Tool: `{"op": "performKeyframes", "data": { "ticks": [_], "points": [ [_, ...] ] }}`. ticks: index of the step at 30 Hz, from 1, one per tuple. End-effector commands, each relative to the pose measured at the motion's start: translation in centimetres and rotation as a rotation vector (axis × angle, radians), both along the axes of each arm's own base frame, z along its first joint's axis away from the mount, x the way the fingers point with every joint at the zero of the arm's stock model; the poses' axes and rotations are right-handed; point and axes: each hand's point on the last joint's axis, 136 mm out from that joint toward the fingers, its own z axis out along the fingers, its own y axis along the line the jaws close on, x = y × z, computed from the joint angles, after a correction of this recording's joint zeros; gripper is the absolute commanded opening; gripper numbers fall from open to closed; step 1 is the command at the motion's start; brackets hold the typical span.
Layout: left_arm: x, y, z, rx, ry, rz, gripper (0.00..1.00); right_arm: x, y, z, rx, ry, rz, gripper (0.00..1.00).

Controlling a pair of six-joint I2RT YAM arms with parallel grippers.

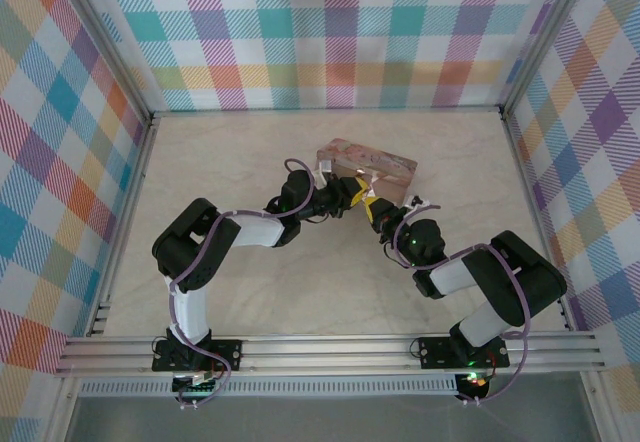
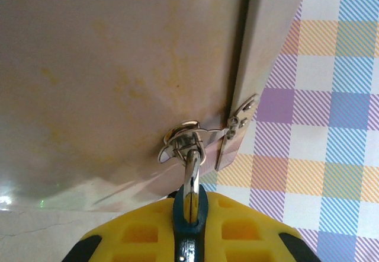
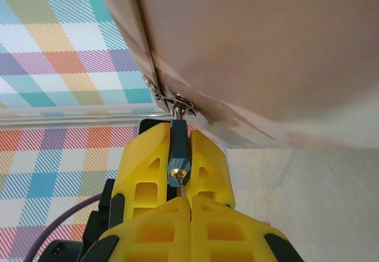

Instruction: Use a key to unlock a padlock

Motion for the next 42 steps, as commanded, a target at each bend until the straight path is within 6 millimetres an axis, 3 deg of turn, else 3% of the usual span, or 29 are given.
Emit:
{"op": "performKeyframes", "data": {
  "ticks": [1, 9, 13, 20, 24, 34, 42],
  "points": [
    [-1.9, -1.3, 2.3, -0.062, -0.08, -0.087, 0.0, 1.1, -1.1, 0.8, 0.086, 0.016, -0.07, 0.0],
    [-2.0, -1.4, 1.8, -0.056, -0.071, -0.09, 0.0, 1.3, -1.4, 1.7, 0.059, -0.024, -0.088, 0.0],
    [-2.1, -1.4, 1.8, -0.052, -0.072, -0.094, 0.0, 1.8, -0.8, 0.8, 0.096, 0.025, -0.071, 0.0],
    [-2.1, -1.3, 1.6, -0.037, -0.071, -0.086, 0.0, 2.0, -0.8, 3.0, 0.043, -0.078, -0.089, 0.0],
    [-2.1, -1.3, 1.7, -0.03, -0.077, -0.083, 0.0, 1.8, -0.4, 3.1, 0.032, -0.078, -0.103, 0.0],
    [-2.1, -1.5, 1.5, -0.018, -0.081, -0.076, 0.0, 2.6, -0.2, 2.8, 0.178, 0.005, -0.171, 0.0],
    [-2.3, -1.7, 1.5, -0.012, -0.081, -0.087, 0.0, 3.0, 0.8, 4.9, 0.17, -0.059, -0.167, 0.0]
  ]
}}
